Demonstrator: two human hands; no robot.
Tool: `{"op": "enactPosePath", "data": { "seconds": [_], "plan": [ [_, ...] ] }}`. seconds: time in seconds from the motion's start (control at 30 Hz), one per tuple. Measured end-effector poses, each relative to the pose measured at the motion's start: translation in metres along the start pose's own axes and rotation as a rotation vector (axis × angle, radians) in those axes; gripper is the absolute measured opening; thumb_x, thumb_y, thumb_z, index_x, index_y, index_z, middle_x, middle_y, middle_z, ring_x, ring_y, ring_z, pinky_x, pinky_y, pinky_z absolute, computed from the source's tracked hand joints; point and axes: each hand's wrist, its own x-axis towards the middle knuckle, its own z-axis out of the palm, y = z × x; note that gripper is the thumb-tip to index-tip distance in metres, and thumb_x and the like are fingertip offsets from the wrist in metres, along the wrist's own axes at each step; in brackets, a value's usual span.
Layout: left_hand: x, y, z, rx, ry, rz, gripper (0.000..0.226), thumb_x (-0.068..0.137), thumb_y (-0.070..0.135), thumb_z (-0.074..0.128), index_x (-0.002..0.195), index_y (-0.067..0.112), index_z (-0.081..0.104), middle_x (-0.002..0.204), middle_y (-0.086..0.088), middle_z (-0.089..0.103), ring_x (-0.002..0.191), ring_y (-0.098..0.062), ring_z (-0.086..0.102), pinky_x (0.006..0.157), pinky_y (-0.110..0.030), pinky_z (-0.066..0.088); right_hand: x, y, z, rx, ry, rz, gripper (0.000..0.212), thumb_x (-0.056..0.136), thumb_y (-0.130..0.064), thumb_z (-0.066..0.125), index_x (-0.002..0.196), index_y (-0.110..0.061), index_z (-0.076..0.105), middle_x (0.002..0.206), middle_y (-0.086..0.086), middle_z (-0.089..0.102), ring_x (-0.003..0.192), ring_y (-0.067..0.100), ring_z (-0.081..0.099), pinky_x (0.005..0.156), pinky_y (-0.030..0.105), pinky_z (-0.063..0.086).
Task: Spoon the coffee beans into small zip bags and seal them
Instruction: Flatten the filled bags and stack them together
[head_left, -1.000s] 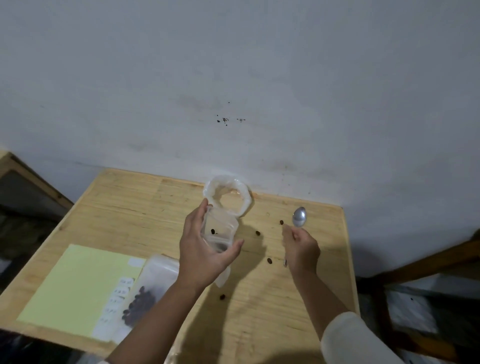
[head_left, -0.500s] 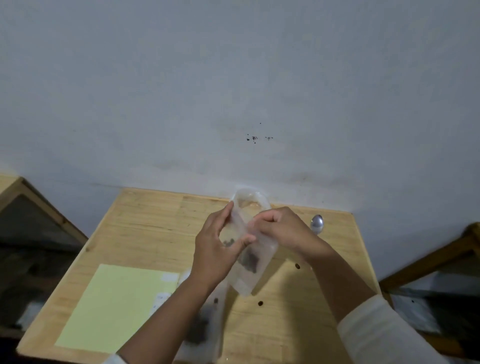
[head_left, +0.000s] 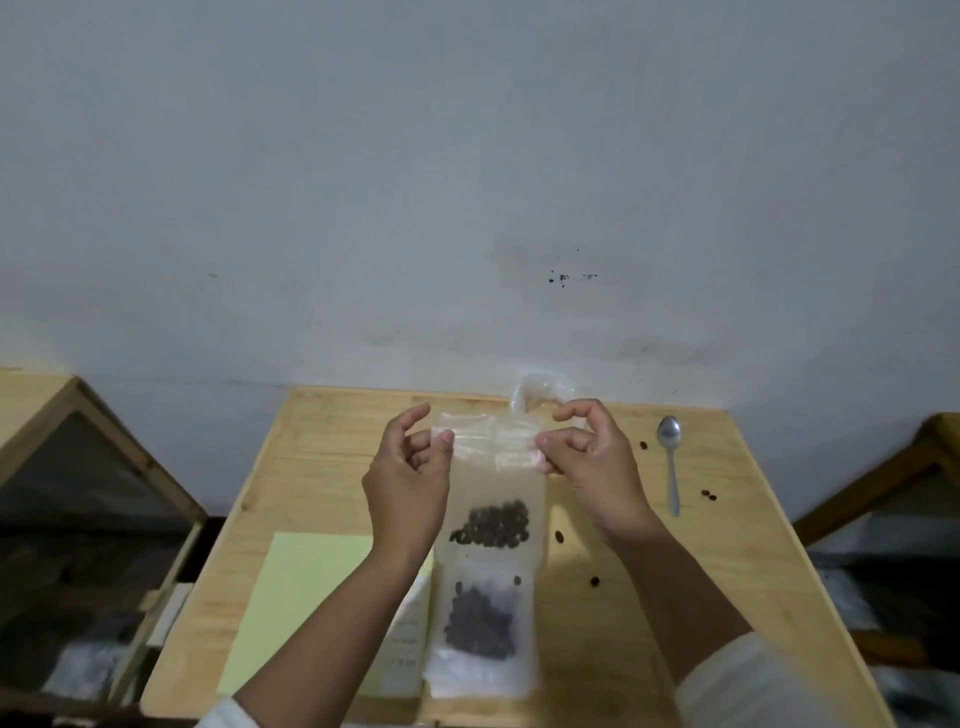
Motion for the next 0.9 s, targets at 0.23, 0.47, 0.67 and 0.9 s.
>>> {"op": "enactPosePath", "data": {
  "seconds": [0.23, 0.47, 0.67, 0.9],
  "plan": [
    [0.013, -0.001, -0.025, 0.103, -0.188, 0.076, 0.016, 0.084, 0.021, 0.068, 0.087, 0.035, 0.064, 0.05, 0.009, 0.036, 0.059, -0.027, 0.046, 0.053, -0.019, 0.035, 0.007, -0.012, 0.02, -0.077, -0.156, -0.103, 0.005, 0.082, -0.005, 0.067, 0.084, -0.01, 0.067, 0.08, 0.004, 0.063, 0.074, 0.011, 0.057, 0.062, 0.017, 0.05],
    [0.02, 0.003, -0.033, 0.099, -0.094, 0.031, 0.02, 0.085, 0.014, 0.065, 0.075, 0.031, 0.068, 0.063, 0.005, 0.067, 0.066, -0.018, 0.063, 0.057, -0.013, 0.043, 0.025, -0.009, 0.042, -0.077, -0.187, -0.1, 0.015, 0.08, -0.004, 0.069, 0.076, -0.019, 0.068, 0.076, -0.003, 0.065, 0.072, 0.008, 0.058, 0.068, 0.02, 0.049],
    [0.022, 0.002, -0.047, 0.183, -0.16, 0.03, 0.011, 0.082, 0.022, 0.069, 0.08, 0.033, 0.07, 0.068, 0.009, 0.067, 0.06, -0.014, 0.055, 0.056, -0.015, 0.041, 0.027, -0.009, 0.065, -0.138, -0.358, -0.103, 0.008, 0.076, -0.012, 0.074, 0.074, -0.019, 0.073, 0.077, -0.011, 0.07, 0.076, 0.002, 0.062, 0.072, 0.017, 0.05],
    [0.027, 0.0, -0.063, 0.225, -0.157, 0.047, 0.009, 0.079, 0.022, 0.071, 0.075, 0.03, 0.069, 0.067, 0.022, 0.066, 0.055, 0.001, 0.052, 0.055, -0.009, 0.038, 0.02, -0.007, 0.096, -0.059, -0.334, -0.031, 0.004, 0.075, -0.007, 0.074, 0.077, -0.009, 0.071, 0.079, 0.0, 0.069, 0.072, 0.005, 0.061, 0.061, 0.015, 0.05]
  ]
}}
